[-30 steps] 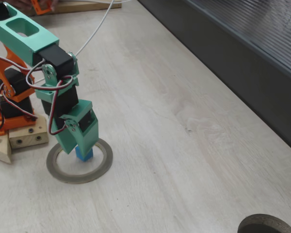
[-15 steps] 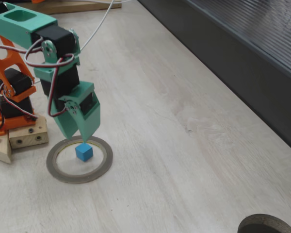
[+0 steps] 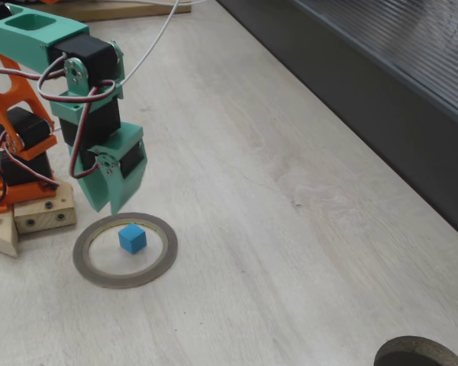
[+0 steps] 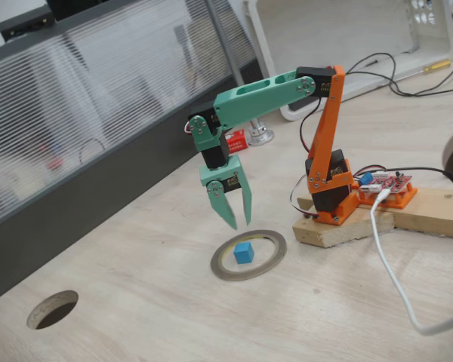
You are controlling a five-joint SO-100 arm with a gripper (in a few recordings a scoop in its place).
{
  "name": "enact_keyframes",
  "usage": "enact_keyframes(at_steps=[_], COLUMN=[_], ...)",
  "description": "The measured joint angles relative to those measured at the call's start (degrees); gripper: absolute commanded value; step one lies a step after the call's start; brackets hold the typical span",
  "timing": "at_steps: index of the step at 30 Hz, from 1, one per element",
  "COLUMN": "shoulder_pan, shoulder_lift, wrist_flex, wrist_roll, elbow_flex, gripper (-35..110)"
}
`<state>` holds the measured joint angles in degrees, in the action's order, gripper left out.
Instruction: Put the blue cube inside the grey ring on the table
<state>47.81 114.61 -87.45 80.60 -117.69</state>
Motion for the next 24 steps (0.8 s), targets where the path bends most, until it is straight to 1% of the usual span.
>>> enact_keyframes(at_steps=[5, 21, 24], shoulder_pan=[0.00, -0.53, -0.53], shoulder_lift=[0.00, 0.00, 0.00], wrist_flex=[0.00, -1.05, -3.60], wrist_roll=[0.00, 0.00, 0.00], elbow_flex=[0.00, -0.44, -2.81], gripper=[1, 1, 1])
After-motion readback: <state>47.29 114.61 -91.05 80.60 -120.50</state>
